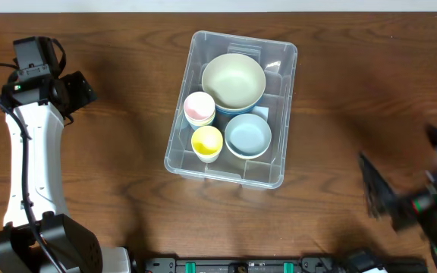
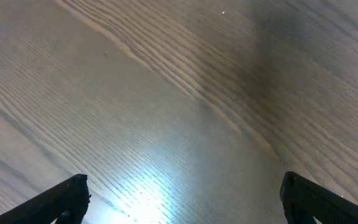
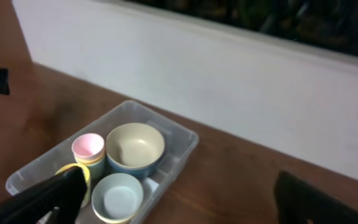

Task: Pack container

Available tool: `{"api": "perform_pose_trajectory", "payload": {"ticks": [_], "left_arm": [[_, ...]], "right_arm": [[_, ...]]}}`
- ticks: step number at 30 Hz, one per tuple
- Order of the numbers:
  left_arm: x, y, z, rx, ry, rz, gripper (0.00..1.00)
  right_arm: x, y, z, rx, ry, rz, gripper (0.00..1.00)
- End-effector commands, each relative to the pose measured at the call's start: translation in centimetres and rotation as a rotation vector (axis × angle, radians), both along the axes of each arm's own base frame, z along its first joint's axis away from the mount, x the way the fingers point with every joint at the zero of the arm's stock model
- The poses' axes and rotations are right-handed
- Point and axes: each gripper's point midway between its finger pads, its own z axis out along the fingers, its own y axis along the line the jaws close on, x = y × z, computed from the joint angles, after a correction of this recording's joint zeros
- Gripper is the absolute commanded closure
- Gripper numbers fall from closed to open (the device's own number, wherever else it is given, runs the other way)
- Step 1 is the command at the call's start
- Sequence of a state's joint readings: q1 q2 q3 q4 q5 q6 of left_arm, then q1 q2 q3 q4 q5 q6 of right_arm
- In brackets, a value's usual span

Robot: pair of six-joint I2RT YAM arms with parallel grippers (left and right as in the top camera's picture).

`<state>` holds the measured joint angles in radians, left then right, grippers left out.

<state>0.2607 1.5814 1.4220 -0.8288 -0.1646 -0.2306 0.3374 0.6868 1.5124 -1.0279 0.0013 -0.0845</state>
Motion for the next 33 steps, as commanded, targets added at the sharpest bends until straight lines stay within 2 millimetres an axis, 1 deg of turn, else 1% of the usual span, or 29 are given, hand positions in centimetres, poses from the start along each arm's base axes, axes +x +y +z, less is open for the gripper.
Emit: {"api": "perform_pose_trajectory", "payload": {"ticks": [1,4,9,18,22,28,30,33], "left_arm": [[0.2,0.4,1.7,0.026,-0.039,0.001,0.02],[0.2,0.4,1.7,0.026,-0.039,0.001,0.02],[0.2,0.4,1.7,0.026,-0.039,0.001,0.02],[0.2,0.4,1.7,0.026,-0.039,0.001,0.02],[0.2,0.4,1.7,0.026,-0.039,0.001,0.02],[0.2,0.4,1.7,0.026,-0.039,0.001,0.02],[0.2,0.4,1.7,0.026,-0.039,0.001,0.02],[0.2,0.4,1.7,0.026,-0.039,0.001,0.02]], "right_arm": [[-1.5,-1.8,-0.5,-0.006,-0.021,-0.069,0.01],[-2.4,-3.0,-0.6,-0.013,-0.030,-0.118,0.01],[-2.5,-4.7,-1.8,-0.050,0.008,-0.209,0.01],[-2.8,-4.8,-3.1,-0.073,0.058,-0.206,0.01],[-3.2,-5.0,-4.5,-0.099,0.112,-0.204,0.01],[-4.3,-5.3,-7.2,-0.149,0.223,-0.197,0.01],[-5.0,-4.7,-8.3,-0.155,0.274,-0.153,0.01],[-5.9,-2.9,-9.2,-0.131,0.323,-0.045,0.01]]}}
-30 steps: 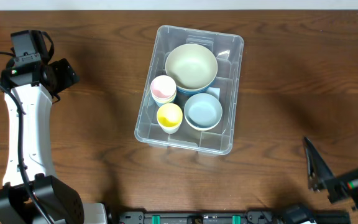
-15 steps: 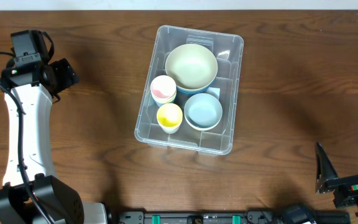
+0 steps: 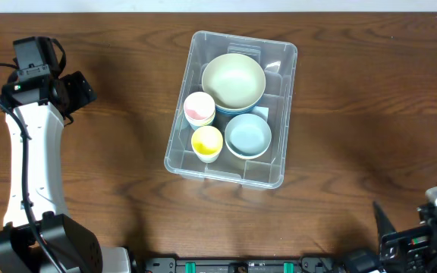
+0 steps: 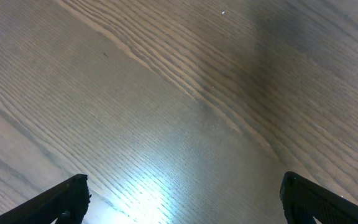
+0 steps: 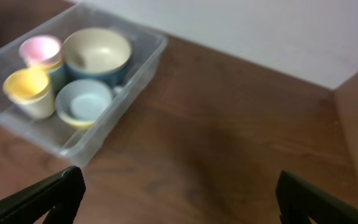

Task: Pack container

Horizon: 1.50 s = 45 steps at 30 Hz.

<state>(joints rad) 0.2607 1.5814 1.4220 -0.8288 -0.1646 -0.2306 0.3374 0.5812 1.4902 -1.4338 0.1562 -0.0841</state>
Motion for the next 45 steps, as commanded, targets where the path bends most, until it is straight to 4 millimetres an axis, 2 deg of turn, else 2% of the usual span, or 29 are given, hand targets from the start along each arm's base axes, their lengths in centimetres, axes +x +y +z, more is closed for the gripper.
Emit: {"api": "perform_pose_trajectory", "payload": {"ticks": [1,5,9,12,15,19,23,28,32,45], "left_arm": [[0.2,0.4,1.7,0.026,-0.039,0.001,0.02],[0.2,0.4,1.7,0.026,-0.039,0.001,0.02],[0.2,0.4,1.7,0.026,-0.039,0.001,0.02],[0.2,0.4,1.7,0.026,-0.039,0.001,0.02],[0.2,0.4,1.7,0.026,-0.039,0.001,0.02],[0.2,0.4,1.7,0.026,-0.039,0.001,0.02],[0.2,0.4,1.7,0.026,-0.039,0.001,0.02],[0.2,0.4,1.7,0.026,-0.038,0.001,0.02],[0.2,0.4,1.7,0.026,-0.039,0.001,0.02],[0.2,0.4,1.7,0.026,-0.039,0.001,0.02]], "right_arm": [[-0.9,1.9,-1.0,0.048,0.062,0.107,0.01],[-1.8,2.2,-2.1,0.047,0.119,0.128,0.01],[-1.1,3.2,-0.5,0.090,0.051,0.171,0.01],[-0.6,3.3,0.4,0.102,0.009,0.167,0.01],[0.0,2.8,2.0,0.113,-0.080,0.120,0.01],[-0.7,1.8,4.2,0.139,-0.238,0.069,0.01],[-1.4,1.1,4.5,0.132,-0.375,0.029,0.01],[-0.8,0.3,2.8,0.125,-0.453,-0.042,0.01],[0.7,0.2,0.9,0.125,-0.490,-0.067,0.01],[7.5,-0.9,-3.1,0.112,-0.649,-0.139,0.01]]}}
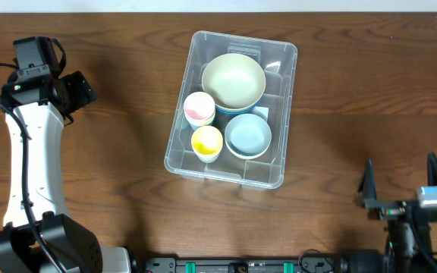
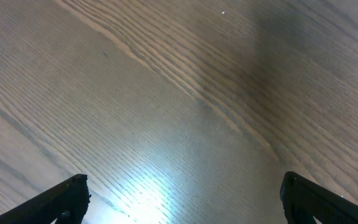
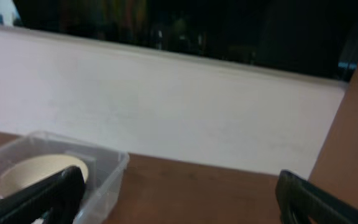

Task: Pack container

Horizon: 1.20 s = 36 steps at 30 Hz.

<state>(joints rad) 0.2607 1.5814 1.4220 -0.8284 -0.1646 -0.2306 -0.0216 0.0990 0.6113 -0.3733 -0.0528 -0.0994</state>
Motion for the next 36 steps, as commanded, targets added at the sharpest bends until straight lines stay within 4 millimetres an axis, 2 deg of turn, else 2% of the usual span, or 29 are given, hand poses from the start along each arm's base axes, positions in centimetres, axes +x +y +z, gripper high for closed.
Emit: {"api": "perform_pose_trajectory", "payload": {"ticks": [1,7,12,16,22,36], "left_arm": [[0.2,0.4,1.7,0.026,-0.038,0.001,0.02],[0.2,0.4,1.7,0.026,-0.038,0.001,0.02],[0.2,0.4,1.7,0.026,-0.038,0.001,0.02],[0.2,0.4,1.7,0.026,-0.039,0.001,0.02],[0.2,0.4,1.7,0.026,-0.038,0.001,0.02],[0.2,0.4,1.7,0.026,-0.038,0.001,0.02]], "right_arm": [[1.2,-0.2,-1.4,-0.015,-0.017,-0.012,0.01],[2.9,-0.3,-3.3,-0.017,-0.077,-0.012,0.01],[3.2,-0.3,-5.0,-0.007,-0.112,-0.009,0.01],[3.8,-0.1,-6.7,-0.004,-0.085,0.003,0.01],[4.4,-0.1,-8.2,0.004,-0.079,0.004,0.01],[5.8,-0.2,-12.8,0.086,-0.032,0.017,0.01]]}}
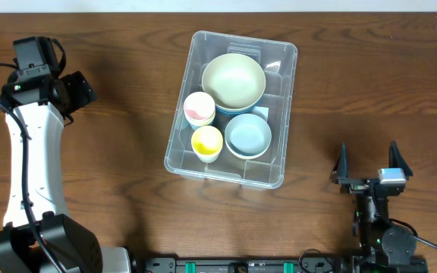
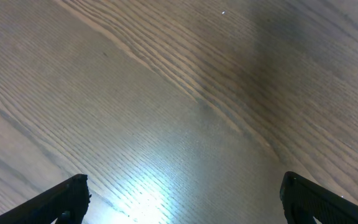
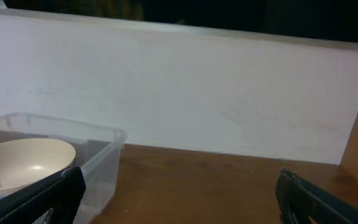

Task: Pack container

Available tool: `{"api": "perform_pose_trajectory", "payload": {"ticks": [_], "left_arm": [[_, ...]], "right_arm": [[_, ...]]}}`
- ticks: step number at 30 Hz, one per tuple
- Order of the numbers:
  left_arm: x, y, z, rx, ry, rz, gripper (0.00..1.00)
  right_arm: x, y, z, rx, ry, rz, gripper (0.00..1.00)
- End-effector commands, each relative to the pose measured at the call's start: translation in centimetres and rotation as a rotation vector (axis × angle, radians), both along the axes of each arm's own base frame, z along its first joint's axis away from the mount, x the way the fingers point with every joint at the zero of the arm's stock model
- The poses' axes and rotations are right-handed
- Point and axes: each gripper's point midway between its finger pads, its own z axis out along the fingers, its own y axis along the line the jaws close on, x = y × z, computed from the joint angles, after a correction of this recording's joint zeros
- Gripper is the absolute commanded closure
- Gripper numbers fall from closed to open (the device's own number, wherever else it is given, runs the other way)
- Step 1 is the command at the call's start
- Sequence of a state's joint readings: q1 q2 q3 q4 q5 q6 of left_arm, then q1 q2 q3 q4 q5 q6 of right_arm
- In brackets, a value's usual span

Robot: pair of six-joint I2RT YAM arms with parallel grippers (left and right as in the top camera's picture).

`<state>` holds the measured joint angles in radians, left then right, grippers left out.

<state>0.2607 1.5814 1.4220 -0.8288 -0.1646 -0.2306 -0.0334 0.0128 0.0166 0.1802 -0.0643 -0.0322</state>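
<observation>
A clear plastic container [image 1: 279,163] stands mid-table. Inside it sit a large cream bowl [image 1: 234,80], a light blue bowl [image 1: 248,135], a pink-lined cup [image 1: 199,108] and a yellow cup [image 1: 207,142]. My left gripper [image 2: 182,199] is open over bare wood at the far left, its arm [image 1: 33,129] along the left edge. My right gripper [image 1: 370,168] is open near the front right, level with the table, facing the back wall; the container's corner [image 3: 98,162] and the cream bowl [image 3: 23,158] show at its left.
A white wall [image 3: 185,87] runs behind the table's far edge. Bare wood [image 1: 363,91] lies right of the container and bare wood [image 1: 120,152] lies between it and the left arm.
My right gripper has shifted a little left and farther onto the table at the front right. It now looks lower along the table. The left arm and the container's contents are unchanged.
My right arm was blurred at the right edge, looking down at the container. Then it stood at the front right corner, then upright near the front edge facing the wall, and now slightly farther left. The left arm stayed still, and so did the bowls and cups.
</observation>
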Motion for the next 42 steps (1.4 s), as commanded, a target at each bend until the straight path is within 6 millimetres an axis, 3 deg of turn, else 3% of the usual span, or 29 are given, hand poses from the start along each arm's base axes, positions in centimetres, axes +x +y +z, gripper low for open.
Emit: {"api": "perform_pose_trajectory", "payload": {"ticks": [1,15,20,42], "left_arm": [[0.2,0.4,1.7,0.026,-0.039,0.001,0.02],[0.2,0.4,1.7,0.026,-0.039,0.001,0.02],[0.2,0.4,1.7,0.026,-0.039,0.001,0.02],[0.2,0.4,1.7,0.026,-0.039,0.001,0.02]], "right_arm": [[0.1,0.0,-0.7,0.022,0.019,0.007,0.01],[0.4,-0.3,-6.5,0.034,0.256,-0.011,0.01],[0.4,-0.5,-6.5,-0.045,0.254,-0.031,0.01],[0.4,-0.5,-6.5,-0.044,0.254,-0.031,0.01]]}}
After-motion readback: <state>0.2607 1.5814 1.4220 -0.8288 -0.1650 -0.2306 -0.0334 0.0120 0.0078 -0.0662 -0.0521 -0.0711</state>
